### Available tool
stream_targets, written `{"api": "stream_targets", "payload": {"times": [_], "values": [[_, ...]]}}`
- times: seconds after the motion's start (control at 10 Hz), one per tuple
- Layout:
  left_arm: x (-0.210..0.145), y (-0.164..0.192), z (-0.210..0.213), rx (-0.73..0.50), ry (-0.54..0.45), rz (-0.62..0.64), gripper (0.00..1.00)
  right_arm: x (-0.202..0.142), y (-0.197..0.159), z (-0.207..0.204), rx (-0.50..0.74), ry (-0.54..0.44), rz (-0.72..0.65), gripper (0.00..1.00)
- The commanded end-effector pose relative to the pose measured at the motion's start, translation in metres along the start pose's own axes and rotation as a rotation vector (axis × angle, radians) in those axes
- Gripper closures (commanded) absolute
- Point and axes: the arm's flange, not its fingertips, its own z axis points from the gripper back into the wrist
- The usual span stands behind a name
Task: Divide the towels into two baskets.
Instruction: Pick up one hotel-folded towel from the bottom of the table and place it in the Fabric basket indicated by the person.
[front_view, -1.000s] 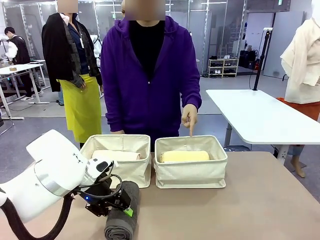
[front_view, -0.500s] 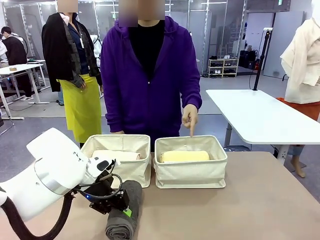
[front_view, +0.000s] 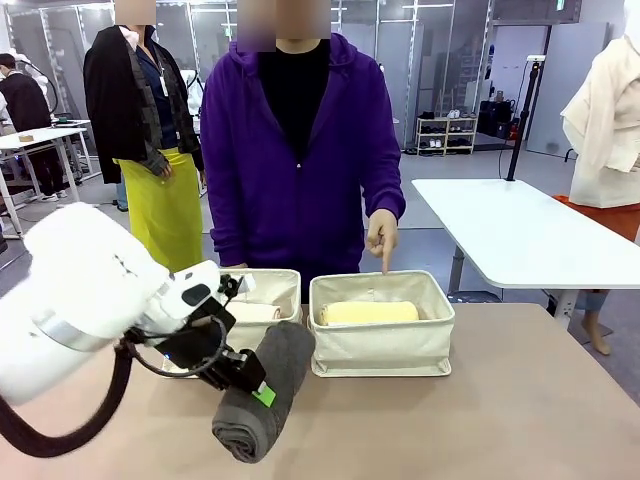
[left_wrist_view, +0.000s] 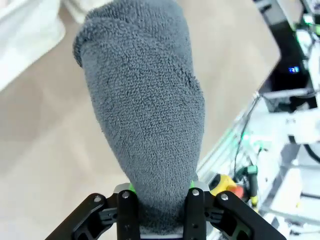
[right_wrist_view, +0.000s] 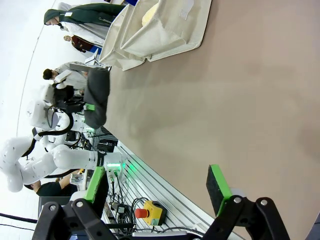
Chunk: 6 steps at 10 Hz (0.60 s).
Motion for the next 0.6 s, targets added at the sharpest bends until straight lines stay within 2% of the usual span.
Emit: {"api": "stream_targets", "payload": {"times": [0.0,0.1,0.2,0.5], "values": [[-0.032,-0.008,0.038,-0.024,0.004,-0.18,0.76,0.0,0.005,0.001,0.004,-0.008,-0.012,0.0],[-0.035,-0.011,0.044,-0.049,-0.013,-0.171,0.76,0.0,0.005,0.001,0.004,-0.008,-0.012,0.0],[0.0,-0.011,0.017,-0.003,0.008,-0.087,0.76,0.0,0.005,0.001,0.004,-0.008,-0.012,0.0],[0.0,-0.011,0.017,-0.003,0.008,-0.087,0.76,0.0,0.005,0.001,0.004,-0.008,-0.012,0.0]]}}
